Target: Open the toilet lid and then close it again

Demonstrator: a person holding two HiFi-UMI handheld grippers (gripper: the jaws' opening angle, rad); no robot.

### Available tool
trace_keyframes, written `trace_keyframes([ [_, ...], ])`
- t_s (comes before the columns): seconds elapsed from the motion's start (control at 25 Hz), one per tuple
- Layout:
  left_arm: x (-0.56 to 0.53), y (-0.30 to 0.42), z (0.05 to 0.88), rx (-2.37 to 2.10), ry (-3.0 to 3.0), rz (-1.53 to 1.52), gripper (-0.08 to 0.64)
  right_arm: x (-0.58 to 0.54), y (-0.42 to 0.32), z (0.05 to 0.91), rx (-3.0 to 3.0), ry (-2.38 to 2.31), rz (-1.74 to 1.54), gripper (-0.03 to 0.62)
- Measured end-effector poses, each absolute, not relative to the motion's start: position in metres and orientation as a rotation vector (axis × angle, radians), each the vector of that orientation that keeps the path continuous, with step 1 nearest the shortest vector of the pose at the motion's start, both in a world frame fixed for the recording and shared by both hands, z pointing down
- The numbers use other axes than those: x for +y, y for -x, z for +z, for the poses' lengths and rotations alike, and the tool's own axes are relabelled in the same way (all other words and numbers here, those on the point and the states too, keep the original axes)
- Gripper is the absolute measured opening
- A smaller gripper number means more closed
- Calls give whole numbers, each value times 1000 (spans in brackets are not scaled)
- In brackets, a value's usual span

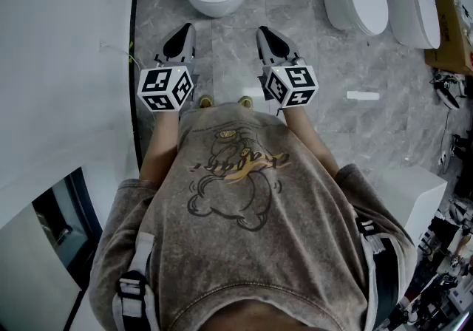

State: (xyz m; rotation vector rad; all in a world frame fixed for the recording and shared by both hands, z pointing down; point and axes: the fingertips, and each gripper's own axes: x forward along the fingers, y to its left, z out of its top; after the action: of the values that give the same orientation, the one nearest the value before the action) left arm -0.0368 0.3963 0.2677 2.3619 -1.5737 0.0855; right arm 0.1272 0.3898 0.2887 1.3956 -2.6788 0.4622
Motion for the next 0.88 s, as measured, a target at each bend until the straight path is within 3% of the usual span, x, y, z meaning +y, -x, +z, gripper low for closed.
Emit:
trace_keyframes([
  [0.56,377,16,304,-1597,-2295,77,9,371,-155,313,-2714,-1317,546,28],
  [0.88,292,33,329,-1565,-2284,93,9,289,-136,340,-2672,-1355,563,28],
])
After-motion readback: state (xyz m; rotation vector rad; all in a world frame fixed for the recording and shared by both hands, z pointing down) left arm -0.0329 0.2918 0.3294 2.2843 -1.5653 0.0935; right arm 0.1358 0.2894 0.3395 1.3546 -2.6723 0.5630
